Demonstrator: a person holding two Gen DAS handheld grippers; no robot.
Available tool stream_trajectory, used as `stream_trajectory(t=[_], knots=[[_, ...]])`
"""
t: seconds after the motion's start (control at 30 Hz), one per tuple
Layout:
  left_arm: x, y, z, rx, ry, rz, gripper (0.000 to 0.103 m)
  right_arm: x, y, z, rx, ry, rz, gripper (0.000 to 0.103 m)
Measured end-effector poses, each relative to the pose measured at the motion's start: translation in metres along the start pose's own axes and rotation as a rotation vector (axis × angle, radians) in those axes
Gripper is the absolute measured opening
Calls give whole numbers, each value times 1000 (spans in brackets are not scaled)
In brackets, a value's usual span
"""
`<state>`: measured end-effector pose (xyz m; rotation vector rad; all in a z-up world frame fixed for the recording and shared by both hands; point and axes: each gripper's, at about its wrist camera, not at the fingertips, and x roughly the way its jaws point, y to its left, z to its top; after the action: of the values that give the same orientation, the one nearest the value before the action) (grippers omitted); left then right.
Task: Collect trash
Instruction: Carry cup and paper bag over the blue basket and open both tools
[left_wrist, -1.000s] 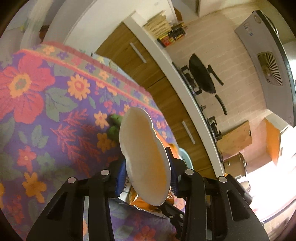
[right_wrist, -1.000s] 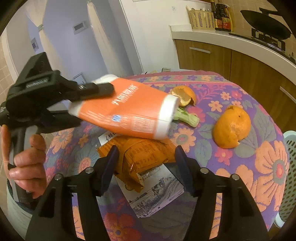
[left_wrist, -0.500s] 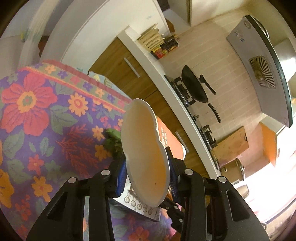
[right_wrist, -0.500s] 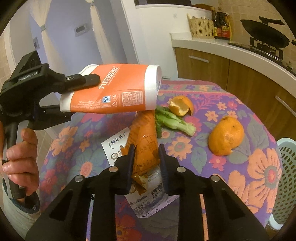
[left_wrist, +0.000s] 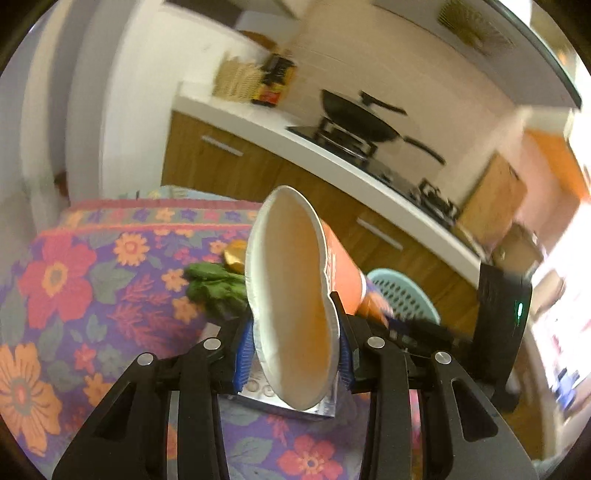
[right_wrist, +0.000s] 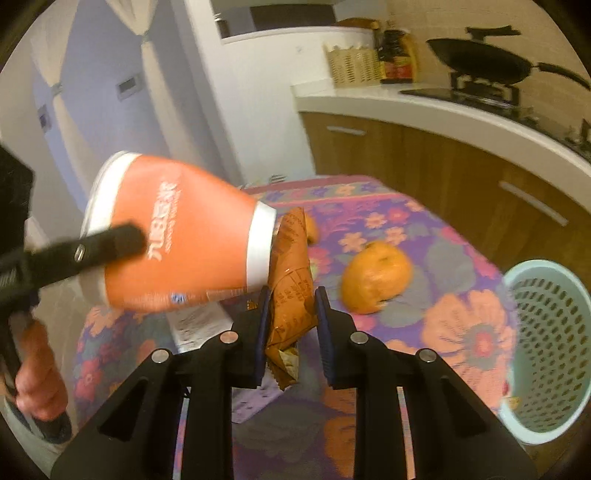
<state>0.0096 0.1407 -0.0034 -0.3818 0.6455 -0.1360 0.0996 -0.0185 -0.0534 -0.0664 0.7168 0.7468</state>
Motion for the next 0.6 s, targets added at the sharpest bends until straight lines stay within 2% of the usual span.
stream_trajectory(t=[0.13, 0.27, 0.33, 0.37, 0.4, 0.43, 0.5, 0.57, 0.6], knots=[[11, -23, -17, 131, 60, 32, 35, -8, -19, -3, 39, -8, -22, 20], [21, -37, -36, 192, 106, 55, 38, -11, -25, -5, 49, -12, -26, 20], [20, -39, -41, 188, 100, 54, 43, -8, -25, -7, 50, -2, -38, 20], [19, -37, -42, 164, 95, 35, 49, -6, -26, -9, 57, 7, -34, 20], [16, -34, -43, 132, 89, 12, 61, -5, -26, -10, 61, 12, -33, 20], [14, -31, -43, 107, 75, -3, 68, -3, -26, -11, 63, 18, -33, 20], [12, -30, -45, 91, 64, 2, 69, -1, -27, -13, 68, 24, -25, 20], [16, -34, -47, 108, 79, 46, 67, -1, -26, -14, 69, 24, -20, 20], [19, -35, -49, 114, 94, 59, 61, -1, -26, -14, 69, 24, -19, 20]])
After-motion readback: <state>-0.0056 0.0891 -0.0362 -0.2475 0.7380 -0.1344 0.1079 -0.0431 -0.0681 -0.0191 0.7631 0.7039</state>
